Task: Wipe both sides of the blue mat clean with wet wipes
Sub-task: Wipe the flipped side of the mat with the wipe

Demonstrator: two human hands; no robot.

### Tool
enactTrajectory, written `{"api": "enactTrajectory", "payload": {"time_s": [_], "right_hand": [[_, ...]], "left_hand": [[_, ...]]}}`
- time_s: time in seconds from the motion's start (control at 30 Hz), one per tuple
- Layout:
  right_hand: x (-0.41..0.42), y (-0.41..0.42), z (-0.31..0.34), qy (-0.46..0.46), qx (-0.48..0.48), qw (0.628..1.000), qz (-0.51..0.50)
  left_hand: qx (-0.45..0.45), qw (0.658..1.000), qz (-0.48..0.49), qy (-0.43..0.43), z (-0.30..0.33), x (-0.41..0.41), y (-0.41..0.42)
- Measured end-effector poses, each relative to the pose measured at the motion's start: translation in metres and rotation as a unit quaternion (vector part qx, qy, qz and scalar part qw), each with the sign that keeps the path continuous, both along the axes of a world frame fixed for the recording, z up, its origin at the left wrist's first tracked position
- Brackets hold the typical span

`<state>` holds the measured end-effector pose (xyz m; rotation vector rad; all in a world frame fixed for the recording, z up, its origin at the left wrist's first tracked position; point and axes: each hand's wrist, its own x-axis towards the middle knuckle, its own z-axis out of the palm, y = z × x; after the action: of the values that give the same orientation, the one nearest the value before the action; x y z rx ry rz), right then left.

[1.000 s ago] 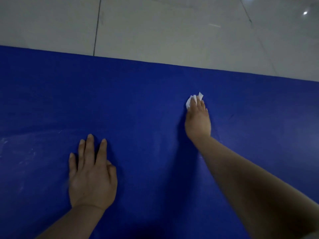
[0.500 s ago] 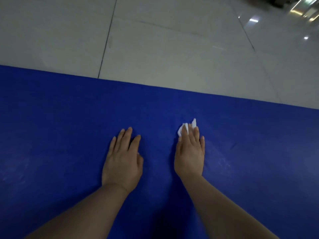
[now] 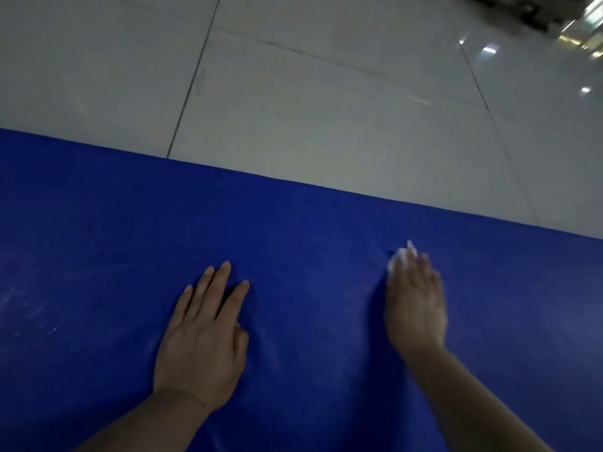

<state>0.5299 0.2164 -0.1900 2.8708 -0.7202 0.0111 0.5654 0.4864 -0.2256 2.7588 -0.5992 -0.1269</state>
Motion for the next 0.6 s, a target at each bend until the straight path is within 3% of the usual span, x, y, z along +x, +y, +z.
{"api": "enactTrajectory", "payload": {"time_s": [0.1, 0.17, 0.27, 0.33, 0.4, 0.47, 0.53, 0.6], "right_hand": [[0.036, 0.074, -0.011, 0.055, 0.012, 0.983, 0.177], [0.048, 0.096, -0.023, 0.018, 0.047, 0.975, 0.218], [0.054, 0.058, -0.034, -0.035, 0.009, 0.990, 0.138], [0.058, 0.034, -0.026, -0.021, 0.063, 0.998, 0.014], [0.075, 0.047, -0.018, -0.009, 0.076, 0.997, -0.013], [0.100, 0.083, -0.011, -0.028, 0.142, 0.989, 0.044], [0.121, 0.114, -0.021, -0.034, 0.142, 0.965, 0.219], [0.143, 0.118, -0.025, 0.007, 0.121, 0.939, 0.323]], "left_hand": [[0.008, 1.000, -0.001, -0.001, -0.001, 0.000, 0.002], [0.010, 1.000, -0.004, -0.006, -0.001, 0.001, 0.002], [0.008, 1.000, -0.005, -0.012, -0.001, 0.002, 0.002], [0.008, 1.000, -0.005, -0.016, -0.002, 0.002, 0.002], [0.012, 1.000, -0.007, -0.012, -0.003, 0.002, 0.003], [0.013, 1.000, -0.005, -0.008, -0.002, 0.002, 0.003], [0.014, 1.000, -0.002, -0.004, -0.002, 0.003, 0.003], [0.013, 1.000, -0.003, 0.002, -0.001, 0.005, 0.002]]}}
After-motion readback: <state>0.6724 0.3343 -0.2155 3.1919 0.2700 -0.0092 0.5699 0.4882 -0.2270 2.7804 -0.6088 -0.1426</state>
